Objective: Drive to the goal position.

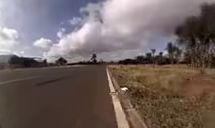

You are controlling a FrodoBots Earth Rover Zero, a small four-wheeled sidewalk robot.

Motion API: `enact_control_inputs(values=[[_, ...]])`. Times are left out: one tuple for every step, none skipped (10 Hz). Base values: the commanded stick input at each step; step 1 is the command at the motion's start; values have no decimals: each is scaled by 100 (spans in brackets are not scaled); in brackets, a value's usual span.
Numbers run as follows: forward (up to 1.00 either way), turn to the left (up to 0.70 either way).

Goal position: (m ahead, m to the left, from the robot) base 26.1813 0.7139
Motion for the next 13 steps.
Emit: enact_control_inputs(values=[[86,0],[87,0],[86,0],[87,0],[90,0],[88,0],[87,0],[87,0],[86,0],[86,0],[87,0],[88,0],[88,0]])
